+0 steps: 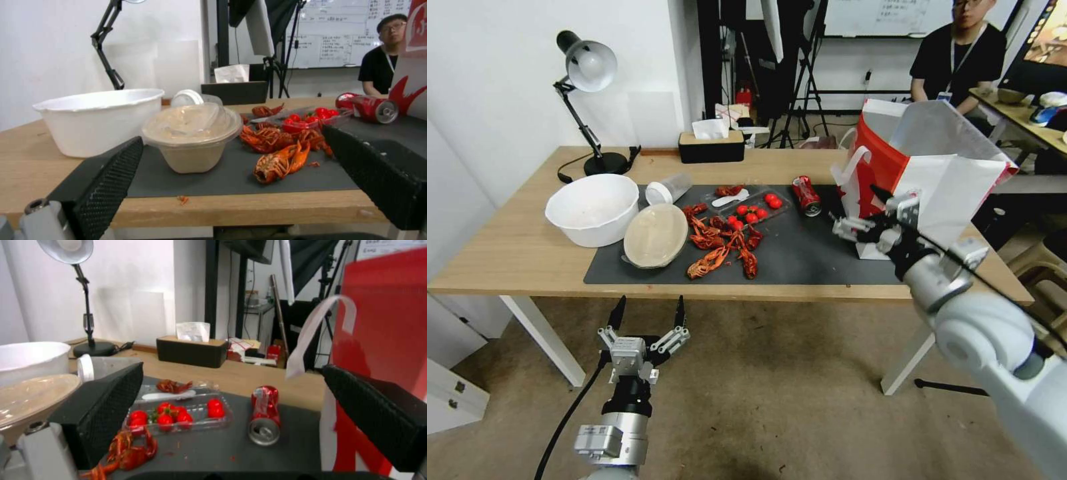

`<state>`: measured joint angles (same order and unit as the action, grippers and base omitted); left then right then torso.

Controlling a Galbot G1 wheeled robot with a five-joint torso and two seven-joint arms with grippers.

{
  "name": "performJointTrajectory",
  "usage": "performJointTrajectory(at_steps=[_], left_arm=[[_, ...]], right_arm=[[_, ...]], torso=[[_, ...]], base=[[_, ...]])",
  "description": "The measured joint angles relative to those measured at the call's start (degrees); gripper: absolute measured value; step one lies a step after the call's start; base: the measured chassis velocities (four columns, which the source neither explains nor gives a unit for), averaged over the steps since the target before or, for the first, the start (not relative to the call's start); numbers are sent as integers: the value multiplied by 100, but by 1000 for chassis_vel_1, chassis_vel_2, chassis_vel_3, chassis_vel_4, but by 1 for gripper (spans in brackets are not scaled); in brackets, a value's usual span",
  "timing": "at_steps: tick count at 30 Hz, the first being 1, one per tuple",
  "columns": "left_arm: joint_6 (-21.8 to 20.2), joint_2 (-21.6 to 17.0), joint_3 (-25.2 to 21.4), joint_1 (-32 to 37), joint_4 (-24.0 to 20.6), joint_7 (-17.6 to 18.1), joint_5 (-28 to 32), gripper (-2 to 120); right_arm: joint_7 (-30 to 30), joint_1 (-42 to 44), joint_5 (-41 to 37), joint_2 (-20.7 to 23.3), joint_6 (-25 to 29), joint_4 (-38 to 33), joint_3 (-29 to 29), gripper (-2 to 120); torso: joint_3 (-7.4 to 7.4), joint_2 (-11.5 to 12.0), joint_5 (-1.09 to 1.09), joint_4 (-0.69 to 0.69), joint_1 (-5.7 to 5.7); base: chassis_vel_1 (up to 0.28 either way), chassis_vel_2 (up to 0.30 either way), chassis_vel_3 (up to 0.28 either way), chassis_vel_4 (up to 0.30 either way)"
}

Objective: Pick up the trash from the table and place it into the takeout bag.

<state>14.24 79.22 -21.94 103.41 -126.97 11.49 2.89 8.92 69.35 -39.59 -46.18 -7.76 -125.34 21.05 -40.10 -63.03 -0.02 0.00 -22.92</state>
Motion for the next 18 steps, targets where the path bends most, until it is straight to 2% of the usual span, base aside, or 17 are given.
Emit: performJointTrajectory(at_steps=[8,18], left_arm=[[1,12,-2,-26,17,1,31,100],[1,6,-5,-22,17,-1,35,100]], right_arm=[[132,804,631,-652,507,-3,19,100],[326,1191,1039,-1001,795,5,6,100]], torso=[[0,0,2,-1,0],[0,0,1,-1,0]], base=[[0,0,0,0],[0,0,0,0]])
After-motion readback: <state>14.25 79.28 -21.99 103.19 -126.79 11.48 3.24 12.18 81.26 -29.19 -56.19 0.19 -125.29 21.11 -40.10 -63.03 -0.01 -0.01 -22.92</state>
